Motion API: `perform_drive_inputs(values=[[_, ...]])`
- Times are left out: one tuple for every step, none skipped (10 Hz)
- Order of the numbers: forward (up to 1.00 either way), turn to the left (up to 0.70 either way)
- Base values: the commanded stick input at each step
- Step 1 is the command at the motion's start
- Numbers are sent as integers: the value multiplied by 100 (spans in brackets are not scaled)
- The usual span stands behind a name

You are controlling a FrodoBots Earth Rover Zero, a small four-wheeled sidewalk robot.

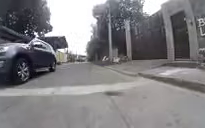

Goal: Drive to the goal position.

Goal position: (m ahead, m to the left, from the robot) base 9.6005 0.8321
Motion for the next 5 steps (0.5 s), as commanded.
perform_drive_inputs(values=[[100,3],[100,3],[100,3],[100,3],[100,3]])
